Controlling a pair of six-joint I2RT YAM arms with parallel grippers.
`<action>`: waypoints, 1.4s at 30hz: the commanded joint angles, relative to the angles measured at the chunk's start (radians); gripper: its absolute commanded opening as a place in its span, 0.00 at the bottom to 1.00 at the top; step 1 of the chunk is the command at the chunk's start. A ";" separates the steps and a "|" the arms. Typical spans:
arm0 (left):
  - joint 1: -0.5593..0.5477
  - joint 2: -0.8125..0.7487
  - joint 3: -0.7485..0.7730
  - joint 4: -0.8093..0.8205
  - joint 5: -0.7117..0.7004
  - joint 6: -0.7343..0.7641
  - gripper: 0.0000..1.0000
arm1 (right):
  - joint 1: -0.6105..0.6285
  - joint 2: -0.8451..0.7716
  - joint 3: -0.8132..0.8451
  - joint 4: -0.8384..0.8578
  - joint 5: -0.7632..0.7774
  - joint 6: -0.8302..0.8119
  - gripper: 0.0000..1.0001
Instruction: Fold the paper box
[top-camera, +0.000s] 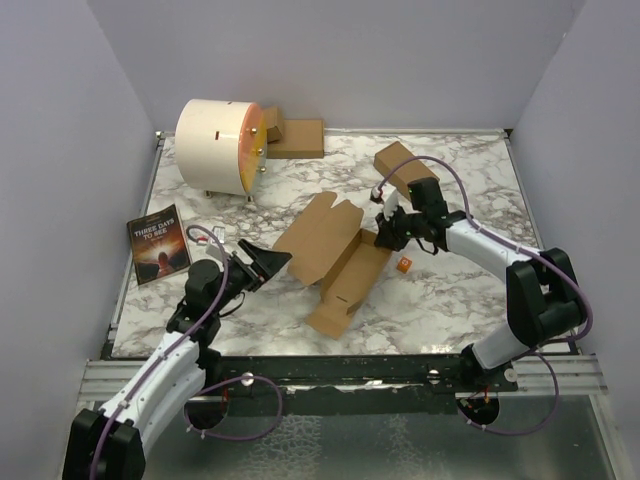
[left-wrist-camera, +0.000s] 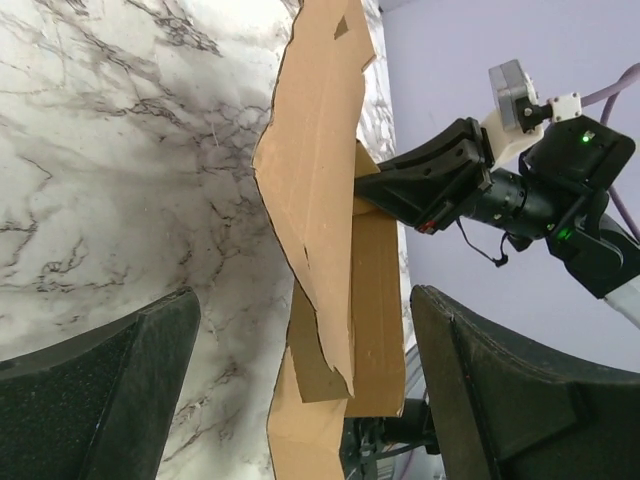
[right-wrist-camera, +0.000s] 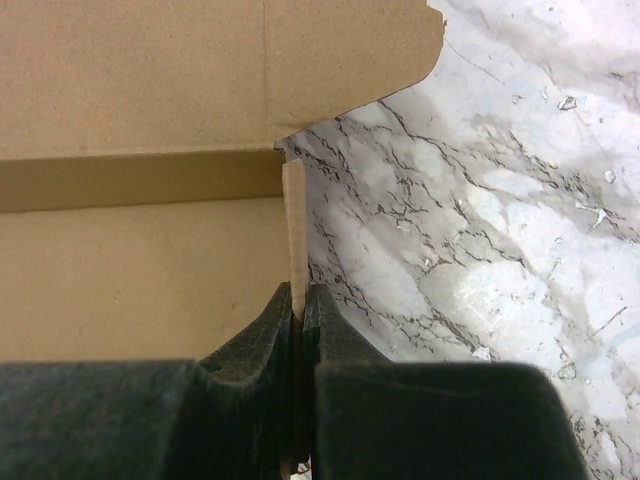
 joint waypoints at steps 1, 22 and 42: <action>-0.045 0.084 0.021 0.161 -0.043 -0.026 0.86 | -0.002 -0.043 -0.018 0.058 -0.049 0.018 0.01; -0.296 0.440 0.219 0.291 -0.226 0.447 0.00 | -0.002 0.012 -0.048 0.087 -0.049 0.018 0.15; -0.407 0.474 0.266 0.226 -0.249 0.612 0.00 | 0.006 0.093 -0.032 0.067 0.042 -0.098 0.28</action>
